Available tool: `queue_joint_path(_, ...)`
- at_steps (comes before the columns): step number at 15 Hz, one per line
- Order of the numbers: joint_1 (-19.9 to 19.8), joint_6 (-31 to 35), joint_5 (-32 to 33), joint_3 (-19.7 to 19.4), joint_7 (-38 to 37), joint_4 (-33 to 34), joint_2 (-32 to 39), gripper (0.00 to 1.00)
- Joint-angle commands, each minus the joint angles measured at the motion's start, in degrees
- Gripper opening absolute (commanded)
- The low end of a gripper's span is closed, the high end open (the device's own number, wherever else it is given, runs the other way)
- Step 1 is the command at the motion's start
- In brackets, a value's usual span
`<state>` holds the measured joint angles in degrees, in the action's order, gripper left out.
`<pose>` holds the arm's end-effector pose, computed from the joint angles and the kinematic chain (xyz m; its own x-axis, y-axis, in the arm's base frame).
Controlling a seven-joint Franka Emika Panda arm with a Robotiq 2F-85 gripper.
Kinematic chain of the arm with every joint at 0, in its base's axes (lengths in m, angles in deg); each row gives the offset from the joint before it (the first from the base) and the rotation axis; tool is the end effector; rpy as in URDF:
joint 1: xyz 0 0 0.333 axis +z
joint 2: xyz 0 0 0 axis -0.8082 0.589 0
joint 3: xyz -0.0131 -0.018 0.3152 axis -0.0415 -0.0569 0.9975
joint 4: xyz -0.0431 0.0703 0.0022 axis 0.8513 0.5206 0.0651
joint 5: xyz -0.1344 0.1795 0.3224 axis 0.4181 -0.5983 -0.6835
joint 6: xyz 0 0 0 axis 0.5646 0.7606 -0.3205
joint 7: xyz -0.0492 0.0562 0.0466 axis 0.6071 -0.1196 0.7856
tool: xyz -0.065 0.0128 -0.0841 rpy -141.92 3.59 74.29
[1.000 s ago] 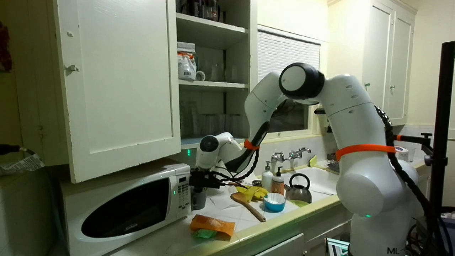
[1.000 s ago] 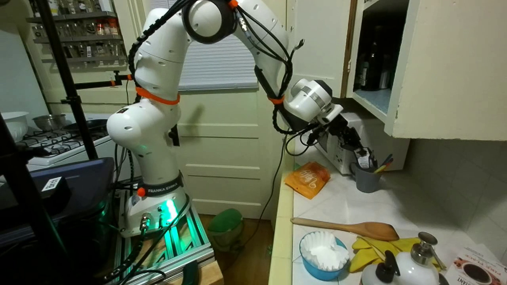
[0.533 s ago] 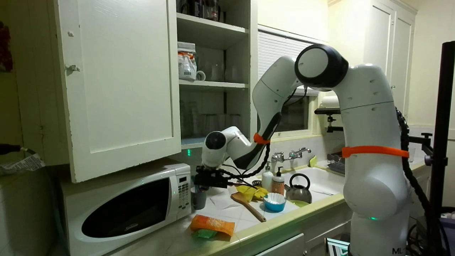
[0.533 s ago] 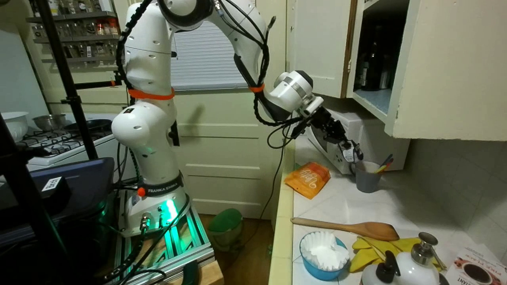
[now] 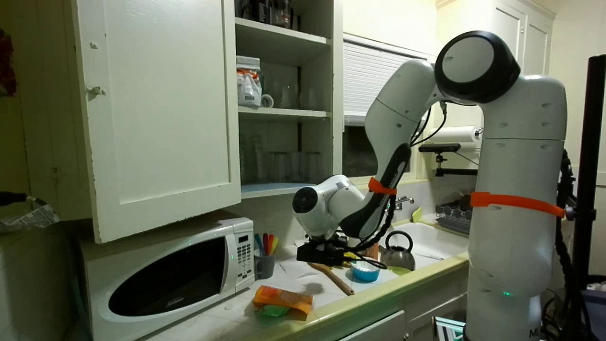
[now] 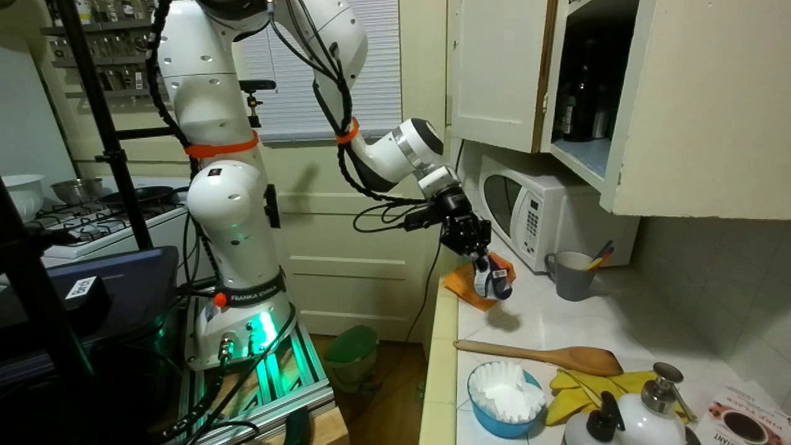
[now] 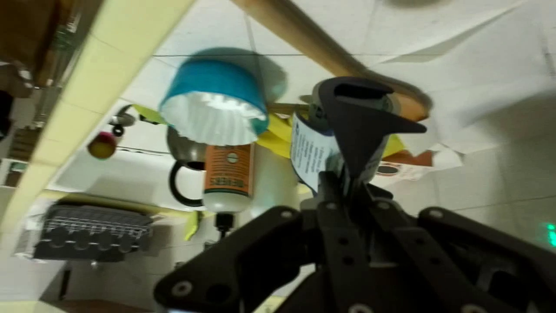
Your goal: Remove the blue object from the grey mug and put it on the countertop
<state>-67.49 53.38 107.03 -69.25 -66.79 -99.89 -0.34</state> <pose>0.4068 -0.1336 0.2794 0.0407 -0.6401 0.7672 -0.9984 -0.0570 0.0054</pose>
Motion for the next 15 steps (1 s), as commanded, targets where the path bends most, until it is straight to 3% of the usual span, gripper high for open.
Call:
queue_joint_path(1,1.7,-3.5,-4.1,-3.5,-6.2,-3.0,-0.8,0.02)
queue_joint_path(8,2.9,-2.6,0.3,-5.0,-19.3,2.9,8.0,0.02)
queue_joint_path(14,4.4,-0.6,-0.8,-4.9,-18.2,11.7,19.9,0.02)
queue_joint_path(15,4.3,0.4,-1.1,-4.9,-17.7,12.8,21.4,0.17)
